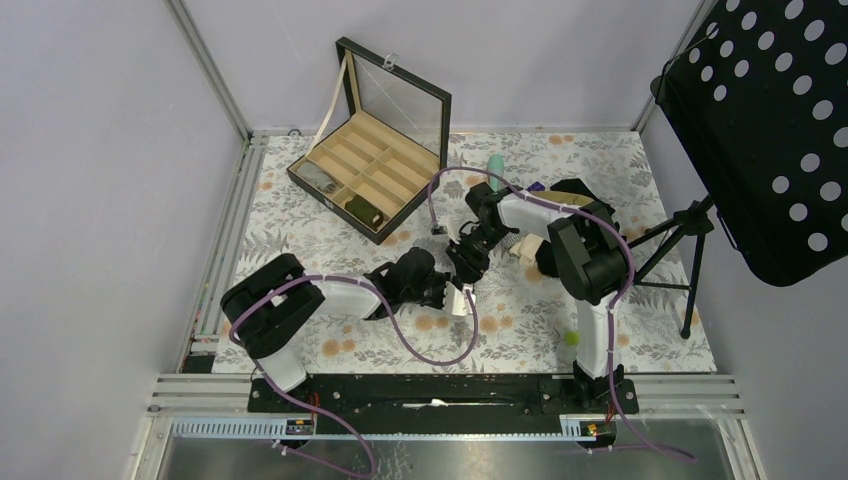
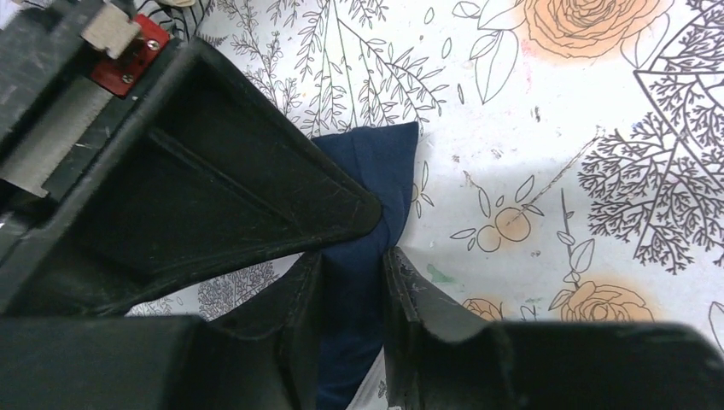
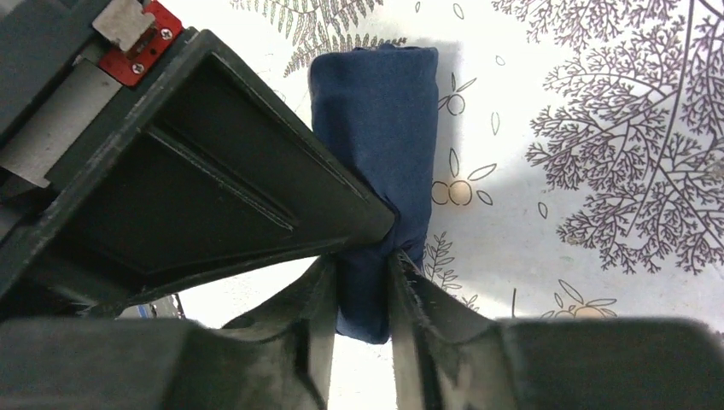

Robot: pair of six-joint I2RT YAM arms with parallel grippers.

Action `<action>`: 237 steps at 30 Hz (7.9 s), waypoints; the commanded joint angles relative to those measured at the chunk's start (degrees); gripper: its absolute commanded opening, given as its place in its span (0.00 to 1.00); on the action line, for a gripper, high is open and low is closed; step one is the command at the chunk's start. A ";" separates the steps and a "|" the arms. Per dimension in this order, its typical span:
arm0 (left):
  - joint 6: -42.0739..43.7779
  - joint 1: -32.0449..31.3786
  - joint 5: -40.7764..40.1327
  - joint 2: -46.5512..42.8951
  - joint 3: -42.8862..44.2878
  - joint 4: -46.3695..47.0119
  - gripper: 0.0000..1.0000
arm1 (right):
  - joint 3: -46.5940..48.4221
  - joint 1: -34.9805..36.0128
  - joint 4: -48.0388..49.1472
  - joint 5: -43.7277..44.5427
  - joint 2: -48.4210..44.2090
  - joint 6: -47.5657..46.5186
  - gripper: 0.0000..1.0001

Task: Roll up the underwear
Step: Pick up the underwear from the center of the board, then place the underwear in the storage box, then move the underwear to the center of the board.

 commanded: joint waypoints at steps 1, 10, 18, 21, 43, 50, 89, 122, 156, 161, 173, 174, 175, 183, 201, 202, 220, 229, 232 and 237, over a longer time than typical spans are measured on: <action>-0.58 0.01 2.50 1.51 1.15 -8.58 0.10 | 1.18 -2.78 -7.83 5.55 -0.03 -3.05 0.40; -4.32 1.63 6.24 1.27 7.80 -16.69 0.00 | 0.35 -16.66 3.28 2.68 -27.96 9.86 1.00; -10.52 7.32 13.29 -1.35 22.95 -29.11 0.00 | -12.15 -18.49 14.12 13.78 -40.57 20.46 1.00; -9.51 9.66 15.54 -3.51 27.21 -34.22 0.00 | -13.65 -18.95 12.47 14.68 -42.18 19.80 1.00; 46.02 37.70 16.84 24.34 78.93 -83.62 0.00 | -14.10 -18.93 0.40 6.20 -43.13 10.66 1.00; 48.42 38.56 14.27 34.84 84.37 -86.90 0.00 | -18.26 -18.95 -1.36 6.61 -47.56 11.97 1.00; 51.72 41.39 12.68 40.33 82.69 -85.71 0.39 | -18.89 -18.94 -4.84 9.95 -42.94 8.40 1.00; 44.34 42.52 13.09 24.77 71.87 -80.41 0.53 | -17.01 -18.95 -3.77 8.94 -44.18 10.04 1.00; -68.02 39.16 9.40 -14.12 22.18 -39.54 0.99 | -22.71 -25.37 16.08 35.11 -46.11 33.92 0.80; -69.45 39.53 14.23 -14.83 20.09 -39.20 0.96 | -18.50 -26.00 18.62 42.27 -39.18 38.71 0.66; -70.35 39.62 22.23 -16.44 19.80 -36.36 0.95 | -16.83 -30.53 19.62 46.38 -30.52 46.62 0.67; -70.17 39.62 24.08 -16.67 19.35 -35.30 0.93 | -16.75 -30.96 19.96 45.96 -29.80 46.90 0.67; -70.03 39.62 25.03 -16.79 19.11 -34.79 0.90 | -16.74 -31.17 20.44 45.58 -29.38 47.16 0.67; -69.53 39.62 28.89 -15.84 19.37 -33.40 0.76 | -17.23 -34.04 24.65 38.46 -25.74 49.07 0.61; -67.52 39.62 28.97 -11.44 24.70 -31.07 0.64 | -17.19 -35.51 21.27 24.93 -49.77 43.91 0.00; -67.12 39.62 29.15 -11.03 25.56 -31.09 0.64 | -17.14 -35.48 20.58 23.32 -51.55 43.30 0.00; -54.84 39.62 22.11 -9.33 34.58 -39.58 0.64 | -7.22 -7.68 13.43 2.51 -54.03 32.79 0.00; -50.03 39.62 15.29 -12.94 34.47 -42.73 0.66 | -0.93 -3.19 14.02 6.78 -49.56 37.66 0.00; -49.30 39.62 14.73 -13.48 34.31 -43.34 0.67 | -9.96 -5.95 17.50 12.58 -50.82 42.34 0.00; -48.70 39.62 14.95 -14.42 32.14 -43.68 0.67 | -21.26 -13.61 14.79 23.91 -46.43 50.41 0.15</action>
